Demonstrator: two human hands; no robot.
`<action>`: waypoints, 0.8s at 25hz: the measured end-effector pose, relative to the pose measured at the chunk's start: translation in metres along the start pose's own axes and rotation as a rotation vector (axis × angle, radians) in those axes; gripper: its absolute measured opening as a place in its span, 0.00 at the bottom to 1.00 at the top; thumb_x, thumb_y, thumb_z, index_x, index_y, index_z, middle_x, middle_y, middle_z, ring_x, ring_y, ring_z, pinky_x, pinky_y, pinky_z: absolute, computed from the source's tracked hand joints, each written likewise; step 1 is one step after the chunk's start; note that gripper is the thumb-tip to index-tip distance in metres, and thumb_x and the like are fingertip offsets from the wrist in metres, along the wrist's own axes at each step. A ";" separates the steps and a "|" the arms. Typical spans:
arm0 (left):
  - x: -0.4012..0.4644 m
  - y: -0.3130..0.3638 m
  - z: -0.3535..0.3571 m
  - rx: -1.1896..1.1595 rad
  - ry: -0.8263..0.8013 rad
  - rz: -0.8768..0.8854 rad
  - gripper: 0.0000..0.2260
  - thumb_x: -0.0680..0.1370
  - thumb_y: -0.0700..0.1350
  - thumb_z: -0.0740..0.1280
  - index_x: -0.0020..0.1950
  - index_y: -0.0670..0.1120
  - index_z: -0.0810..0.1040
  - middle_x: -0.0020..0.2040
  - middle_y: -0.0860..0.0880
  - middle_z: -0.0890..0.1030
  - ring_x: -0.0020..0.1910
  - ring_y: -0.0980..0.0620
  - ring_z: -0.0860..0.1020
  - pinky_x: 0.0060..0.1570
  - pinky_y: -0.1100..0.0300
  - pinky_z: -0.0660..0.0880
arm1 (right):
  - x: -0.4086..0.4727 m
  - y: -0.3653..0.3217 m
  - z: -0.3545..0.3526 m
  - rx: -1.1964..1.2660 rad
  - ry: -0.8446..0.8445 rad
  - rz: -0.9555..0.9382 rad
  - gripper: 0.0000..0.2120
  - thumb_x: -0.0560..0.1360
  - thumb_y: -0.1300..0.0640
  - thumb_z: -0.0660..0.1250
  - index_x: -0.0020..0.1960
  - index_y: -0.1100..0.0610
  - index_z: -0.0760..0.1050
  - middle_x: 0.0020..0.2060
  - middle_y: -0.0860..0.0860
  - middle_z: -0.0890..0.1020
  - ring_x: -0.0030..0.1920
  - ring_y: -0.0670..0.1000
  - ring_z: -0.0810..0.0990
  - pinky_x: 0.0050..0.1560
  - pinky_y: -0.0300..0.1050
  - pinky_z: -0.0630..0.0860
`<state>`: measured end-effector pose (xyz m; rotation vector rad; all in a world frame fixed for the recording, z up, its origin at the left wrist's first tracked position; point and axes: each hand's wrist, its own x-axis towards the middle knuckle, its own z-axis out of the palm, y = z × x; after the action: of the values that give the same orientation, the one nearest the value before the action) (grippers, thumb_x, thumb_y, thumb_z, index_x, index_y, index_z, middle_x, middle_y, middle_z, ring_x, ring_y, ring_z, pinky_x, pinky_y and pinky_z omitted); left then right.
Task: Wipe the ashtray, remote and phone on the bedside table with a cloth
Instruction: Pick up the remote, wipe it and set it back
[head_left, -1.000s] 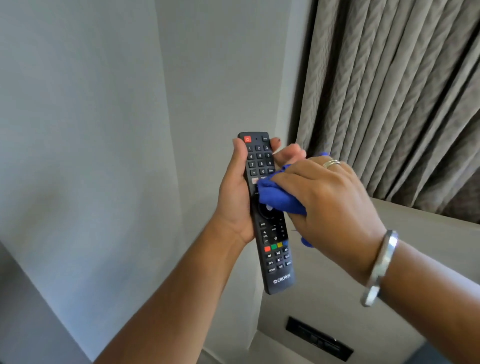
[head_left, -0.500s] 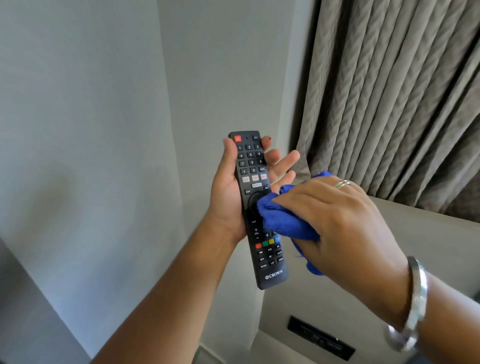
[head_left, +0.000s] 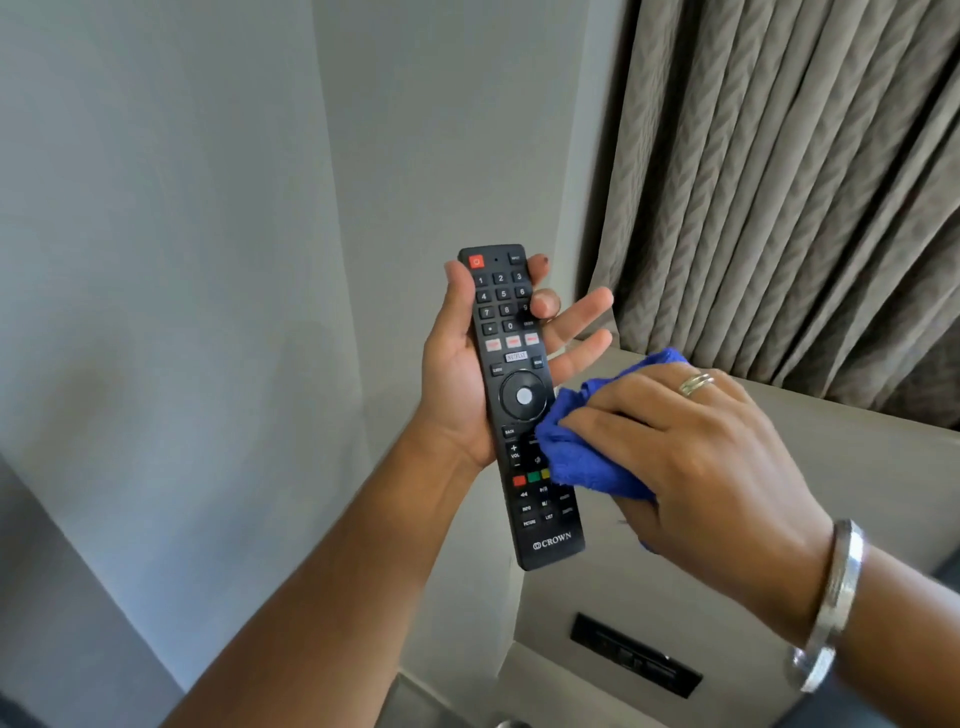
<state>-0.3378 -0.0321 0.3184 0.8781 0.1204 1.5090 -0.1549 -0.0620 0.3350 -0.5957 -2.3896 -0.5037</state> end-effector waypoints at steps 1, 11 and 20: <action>0.001 -0.002 0.002 0.005 0.008 -0.008 0.28 0.80 0.65 0.52 0.59 0.42 0.74 0.41 0.47 0.78 0.62 0.38 0.77 0.71 0.36 0.62 | 0.002 -0.005 -0.001 0.007 0.028 -0.002 0.09 0.68 0.61 0.71 0.47 0.52 0.80 0.40 0.48 0.81 0.41 0.54 0.76 0.40 0.50 0.72; -0.004 0.007 0.005 0.042 0.069 0.048 0.27 0.81 0.64 0.53 0.57 0.42 0.74 0.39 0.47 0.77 0.63 0.38 0.77 0.70 0.38 0.65 | -0.022 0.021 0.004 -0.034 -0.075 0.174 0.15 0.78 0.48 0.57 0.49 0.52 0.82 0.40 0.49 0.82 0.42 0.57 0.78 0.42 0.52 0.74; -0.002 -0.010 0.010 -0.005 0.035 0.028 0.27 0.80 0.64 0.55 0.60 0.42 0.73 0.40 0.47 0.77 0.60 0.37 0.78 0.65 0.40 0.71 | -0.007 -0.021 0.004 0.040 -0.028 0.022 0.08 0.71 0.57 0.66 0.48 0.50 0.81 0.42 0.47 0.82 0.43 0.54 0.78 0.41 0.47 0.70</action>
<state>-0.3242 -0.0367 0.3190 0.8520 0.1302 1.5511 -0.1624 -0.0795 0.3234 -0.6150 -2.4114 -0.4394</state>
